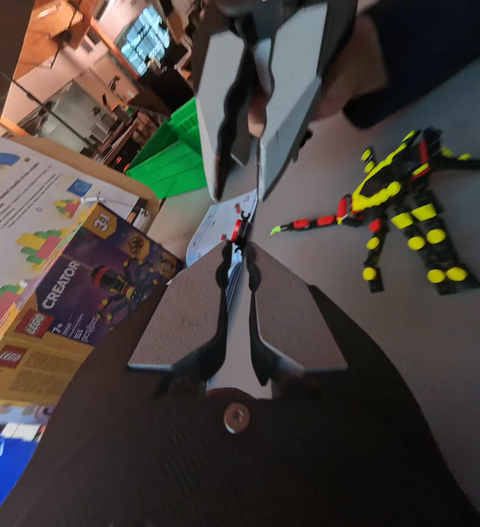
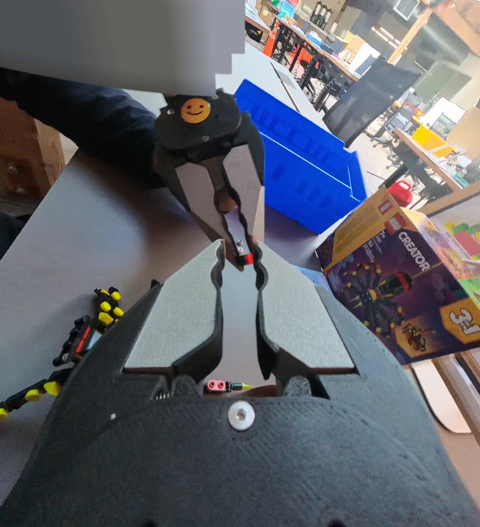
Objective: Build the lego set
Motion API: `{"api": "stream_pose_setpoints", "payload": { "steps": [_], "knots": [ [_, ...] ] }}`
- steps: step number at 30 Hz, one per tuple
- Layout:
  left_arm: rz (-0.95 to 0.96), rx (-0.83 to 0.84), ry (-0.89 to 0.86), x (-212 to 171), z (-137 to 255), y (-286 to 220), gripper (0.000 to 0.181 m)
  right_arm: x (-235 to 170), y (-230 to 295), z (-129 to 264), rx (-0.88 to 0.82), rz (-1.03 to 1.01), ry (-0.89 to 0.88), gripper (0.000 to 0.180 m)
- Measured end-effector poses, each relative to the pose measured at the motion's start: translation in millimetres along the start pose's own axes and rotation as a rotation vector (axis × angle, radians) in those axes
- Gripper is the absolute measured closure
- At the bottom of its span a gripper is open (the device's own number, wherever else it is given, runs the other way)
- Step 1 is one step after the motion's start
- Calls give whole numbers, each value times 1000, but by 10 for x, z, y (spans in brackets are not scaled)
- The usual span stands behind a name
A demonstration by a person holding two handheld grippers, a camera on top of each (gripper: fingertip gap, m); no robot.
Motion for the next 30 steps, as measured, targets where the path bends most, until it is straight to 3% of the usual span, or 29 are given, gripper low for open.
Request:
{"api": "stream_pose_setpoints", "payload": {
  "steps": [5, 10, 14, 16, 22, 26, 30],
  "knots": [
    [-48, 112, 102, -112, -65, 65, 173, -154, -93, 23, 62, -251, 16, 151],
    [-140, 198, 113, -41, -81, 51, 173, -288, -54, -111, 74, -377, 89, 144],
    [-255, 235, 140, -19, -108, -14, 173, -300, -80, -122, 90, -518, 31, 162],
    [-267, 224, 129, -14, -119, -52, 173, -332, -90, -103, 102, -549, 23, 180],
    [-274, 238, 125, -9, -116, -42, 173, -344, -99, -92, 133, -597, -23, 180],
    [-293, 269, 113, 25, -98, -13, 173, -373, -99, -102, 143, -618, -2, 158],
    [-294, 270, 130, 1, -106, -15, 173, -376, -64, -133, 143, -595, 5, 172]
  ]
}}
Point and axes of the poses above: each gripper's, where its closed fingertips meet, z back along the fingers, x out of its top, y = z × x across the jaws, the point moved 3 cm from there along z, back along the fingers, and after that the axes turned 15 degrees about z, right-handed, at the moved point
